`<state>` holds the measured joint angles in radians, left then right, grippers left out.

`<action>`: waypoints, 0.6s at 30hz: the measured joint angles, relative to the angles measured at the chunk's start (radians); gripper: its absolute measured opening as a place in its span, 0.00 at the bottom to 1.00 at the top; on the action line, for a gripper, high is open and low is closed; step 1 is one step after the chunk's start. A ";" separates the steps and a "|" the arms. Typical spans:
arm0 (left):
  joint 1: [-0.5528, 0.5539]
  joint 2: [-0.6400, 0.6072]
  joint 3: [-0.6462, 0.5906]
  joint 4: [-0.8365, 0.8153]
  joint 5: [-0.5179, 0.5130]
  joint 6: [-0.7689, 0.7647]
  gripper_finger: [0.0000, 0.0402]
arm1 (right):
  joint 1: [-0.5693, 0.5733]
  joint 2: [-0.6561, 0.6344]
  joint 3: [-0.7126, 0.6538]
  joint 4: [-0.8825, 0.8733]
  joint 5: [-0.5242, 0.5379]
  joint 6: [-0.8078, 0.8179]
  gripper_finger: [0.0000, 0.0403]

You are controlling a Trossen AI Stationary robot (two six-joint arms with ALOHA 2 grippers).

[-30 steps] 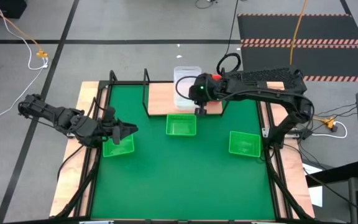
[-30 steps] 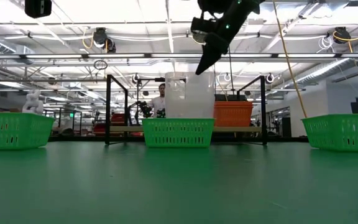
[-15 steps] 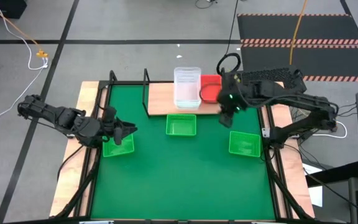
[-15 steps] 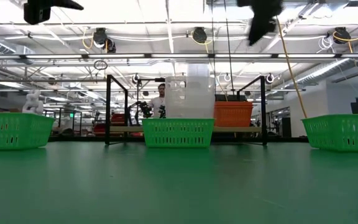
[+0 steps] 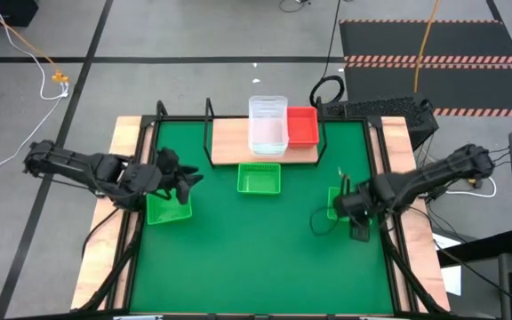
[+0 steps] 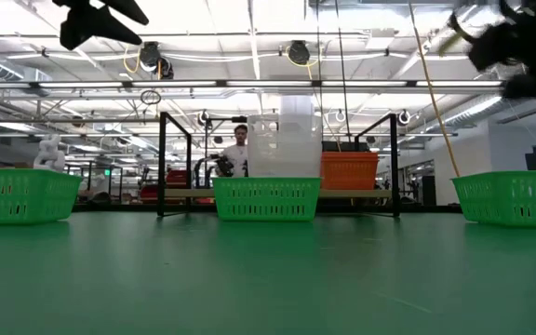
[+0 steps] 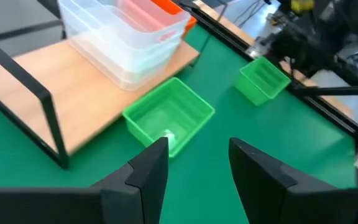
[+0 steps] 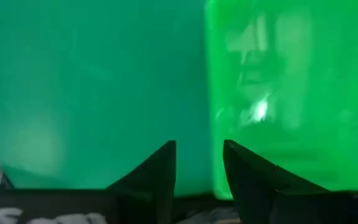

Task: Stack baskets on shelf by color
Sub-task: Put the right green bin on the shelf

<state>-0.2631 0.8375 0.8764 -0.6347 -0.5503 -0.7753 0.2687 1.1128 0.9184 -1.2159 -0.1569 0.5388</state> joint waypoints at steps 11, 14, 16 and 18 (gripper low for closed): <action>0.062 0.001 0.000 0.001 0.033 -0.005 0.42 | 0.118 -0.006 -0.262 0.292 -0.023 0.275 0.31; 0.062 0.001 0.000 0.001 0.053 -0.009 0.42 | 0.130 -0.007 -0.264 0.296 0.011 0.288 0.31; 0.062 0.001 0.000 0.001 0.054 -0.013 0.42 | 0.133 -0.007 -0.264 0.331 0.001 0.284 0.31; 0.062 0.001 0.000 0.001 0.054 -0.019 0.42 | 0.133 -0.007 -0.250 0.368 -0.012 0.267 0.31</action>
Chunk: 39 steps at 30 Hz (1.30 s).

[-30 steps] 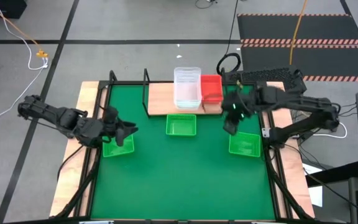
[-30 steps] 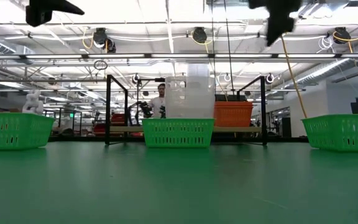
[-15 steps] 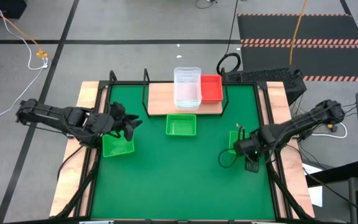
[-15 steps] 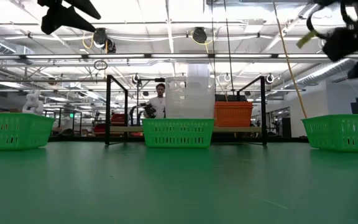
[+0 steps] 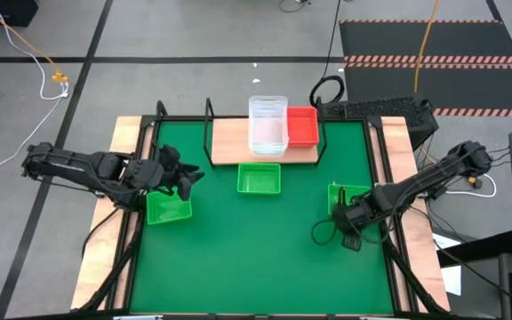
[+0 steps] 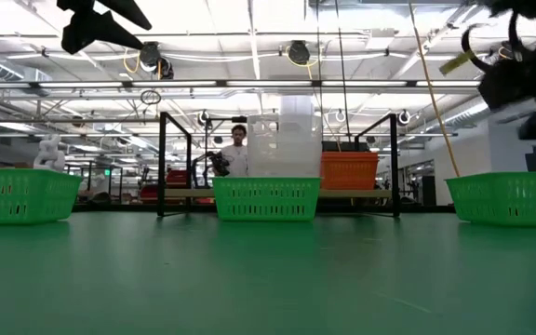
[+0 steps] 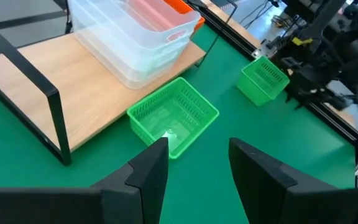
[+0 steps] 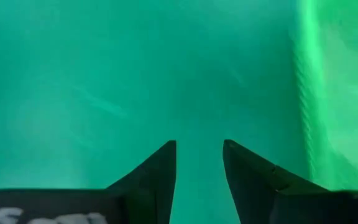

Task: Stack baskets on shelf by color
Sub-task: Put the right green bin on the shelf

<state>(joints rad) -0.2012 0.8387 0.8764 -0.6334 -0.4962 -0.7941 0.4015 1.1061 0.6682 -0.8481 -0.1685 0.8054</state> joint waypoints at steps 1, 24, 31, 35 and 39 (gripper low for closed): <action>0.000 0.000 0.000 0.000 0.000 -0.001 0.42 | 0.000 0.000 0.013 0.025 -0.006 -0.018 0.31; 0.020 0.000 0.000 0.002 0.025 -0.172 0.42 | -0.260 0.115 0.149 -0.046 0.354 -1.748 0.31; -0.027 0.018 0.000 0.002 0.028 -0.245 0.42 | -0.332 0.199 0.147 0.005 0.254 -1.909 0.31; -0.053 0.049 0.000 0.000 0.028 -0.279 0.42 | -0.353 0.238 0.129 0.000 0.247 -1.951 0.31; -0.072 0.081 0.000 0.000 0.028 -0.290 0.42 | -0.380 0.248 0.128 0.072 0.246 -1.820 0.26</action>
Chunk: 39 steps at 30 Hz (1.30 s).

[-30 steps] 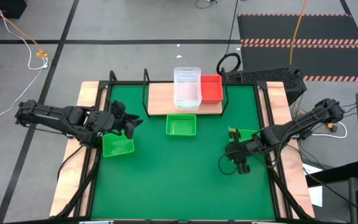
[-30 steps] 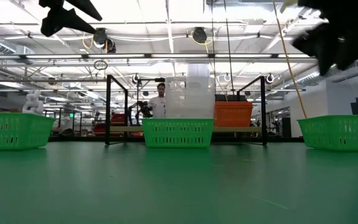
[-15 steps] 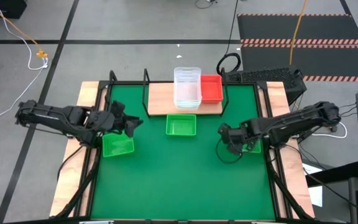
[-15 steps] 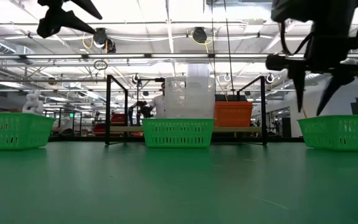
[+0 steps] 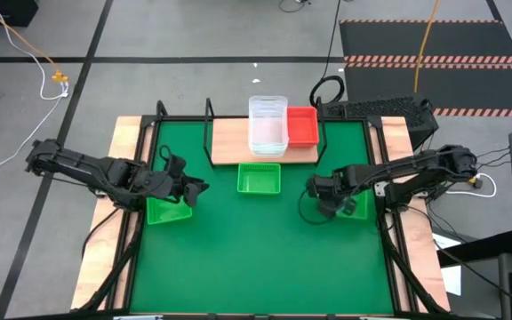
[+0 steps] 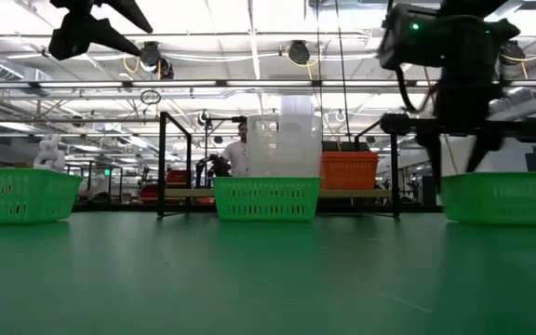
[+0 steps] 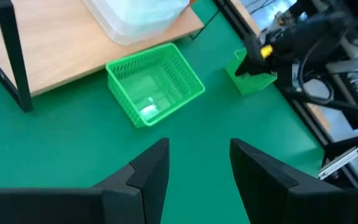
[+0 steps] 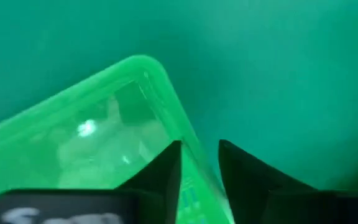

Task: Stack baskets on shelf by color
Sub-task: Put the right green bin on the shelf

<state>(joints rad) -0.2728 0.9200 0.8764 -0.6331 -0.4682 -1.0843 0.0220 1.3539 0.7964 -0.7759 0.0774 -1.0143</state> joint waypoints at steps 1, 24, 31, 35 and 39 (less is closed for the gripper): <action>-0.001 0.007 0.000 0.000 0.000 0.001 0.42 | -0.010 -0.003 0.002 0.028 -0.003 0.061 0.23; 0.090 0.016 0.000 0.000 0.061 0.140 0.42 | -0.066 0.022 0.083 0.252 -0.179 0.967 0.25; 0.090 0.017 0.000 -0.003 0.071 0.169 0.42 | 0.051 -0.132 0.083 0.250 -0.285 1.281 0.37; 0.105 0.017 0.000 -0.003 0.072 0.229 0.42 | 0.254 -0.127 0.083 0.250 -0.262 1.316 0.37; 0.133 0.017 0.000 -0.002 0.071 0.242 0.42 | 0.402 -0.082 0.083 0.247 -0.095 1.362 0.37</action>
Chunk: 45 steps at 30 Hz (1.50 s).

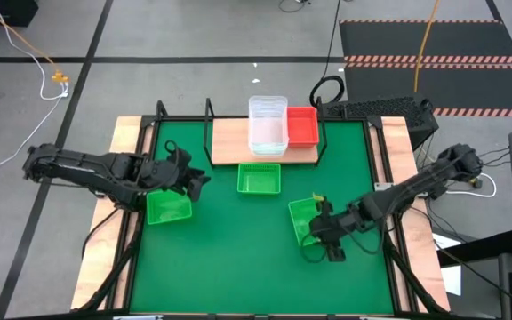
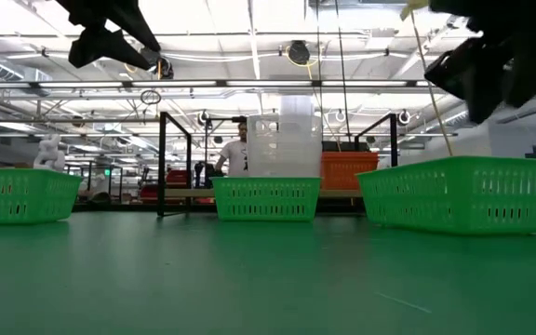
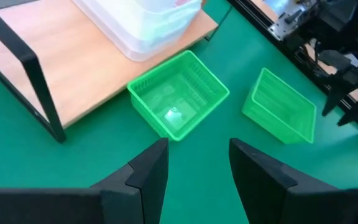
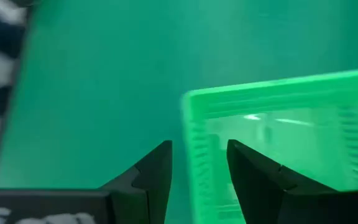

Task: Stack baskets on shelf by color
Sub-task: Put the right green bin on the shelf

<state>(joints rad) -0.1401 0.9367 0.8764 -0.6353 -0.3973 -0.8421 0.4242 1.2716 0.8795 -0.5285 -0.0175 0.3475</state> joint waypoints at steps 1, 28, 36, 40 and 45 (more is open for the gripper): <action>0.006 0.000 0.000 0.000 0.000 0.001 0.42 | 0.015 0.011 0.000 0.000 0.047 0.025 0.36; 0.031 0.000 0.000 -0.010 0.111 0.050 0.42 | 0.014 0.249 0.024 0.183 -0.012 0.009 0.15; 0.032 -0.019 0.000 -0.146 0.139 0.001 0.42 | -0.070 0.426 0.472 0.111 -0.013 -0.212 0.01; 0.035 -0.051 0.000 -0.217 0.139 0.022 0.42 | -0.124 0.535 0.708 0.044 -0.014 -0.367 0.01; 0.035 -0.115 0.000 -0.319 0.139 0.029 0.42 | -0.223 0.598 0.842 0.036 0.058 -0.476 0.01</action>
<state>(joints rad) -0.1051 0.8215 0.8764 -0.9542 -0.2584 -0.8135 0.2007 1.8699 1.7212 -0.4922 0.0406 -0.1280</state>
